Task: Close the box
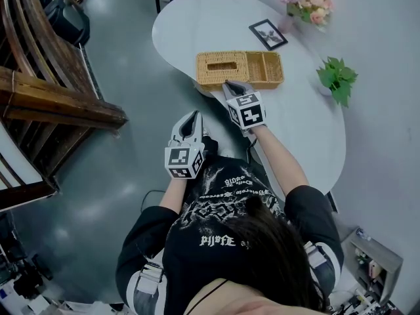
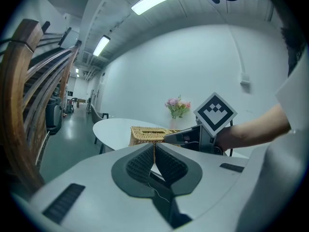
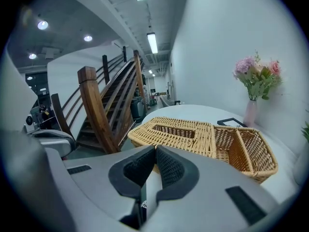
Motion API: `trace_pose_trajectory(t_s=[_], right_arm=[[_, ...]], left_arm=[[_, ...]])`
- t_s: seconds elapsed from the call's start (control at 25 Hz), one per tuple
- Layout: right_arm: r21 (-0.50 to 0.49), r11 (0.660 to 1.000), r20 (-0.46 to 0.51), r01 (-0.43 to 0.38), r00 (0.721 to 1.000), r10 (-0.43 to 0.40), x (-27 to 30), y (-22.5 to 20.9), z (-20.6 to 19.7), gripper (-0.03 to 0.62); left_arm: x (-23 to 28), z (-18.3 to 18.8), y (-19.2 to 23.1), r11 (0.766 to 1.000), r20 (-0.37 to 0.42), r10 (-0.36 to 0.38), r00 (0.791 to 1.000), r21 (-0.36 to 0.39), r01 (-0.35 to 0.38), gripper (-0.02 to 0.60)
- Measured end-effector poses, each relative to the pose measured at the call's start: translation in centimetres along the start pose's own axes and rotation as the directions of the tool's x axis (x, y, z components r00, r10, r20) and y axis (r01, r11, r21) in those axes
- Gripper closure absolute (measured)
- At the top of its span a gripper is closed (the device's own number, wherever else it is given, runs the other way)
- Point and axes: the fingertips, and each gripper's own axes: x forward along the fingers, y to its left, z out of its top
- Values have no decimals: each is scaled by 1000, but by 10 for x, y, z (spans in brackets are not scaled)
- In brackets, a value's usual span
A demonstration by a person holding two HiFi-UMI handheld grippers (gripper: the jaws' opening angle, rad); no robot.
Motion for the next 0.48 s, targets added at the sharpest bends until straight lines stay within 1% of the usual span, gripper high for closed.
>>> trace_pose_trajectory(t_s=[0.24,0.4,0.48], right_arm=[[10,1000,3,5,1000,-5,3,0,-7,556],[44,999,37,-21,999,19,0,1,-4,554],[40,998,54,-49,997,47,-2,6,-2,541]], left_arm=[[3,1,2,1000,-1,-3,1000,-1,3,554],[5,2,0,1000,-1,-12,1000,4,12,554],[6,3,0,1000,0,-19,1000,6,19,554]])
